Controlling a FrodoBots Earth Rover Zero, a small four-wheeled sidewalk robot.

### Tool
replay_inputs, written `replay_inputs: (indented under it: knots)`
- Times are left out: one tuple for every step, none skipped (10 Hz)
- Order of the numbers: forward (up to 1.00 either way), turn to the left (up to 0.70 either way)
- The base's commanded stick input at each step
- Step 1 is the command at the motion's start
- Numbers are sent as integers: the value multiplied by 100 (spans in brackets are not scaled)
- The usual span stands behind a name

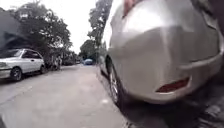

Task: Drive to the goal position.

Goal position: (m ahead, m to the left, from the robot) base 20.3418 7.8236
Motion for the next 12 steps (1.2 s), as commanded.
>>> replay_inputs:
  knots:
    - [-54,31]
    - [-70,27]
    - [-70,27]
    - [-70,27]
    - [-70,27]
    - [-70,27]
    - [-70,27]
    - [-70,27]
    - [-70,27]
    - [-70,27]
    - [-70,27]
    - [-70,27]
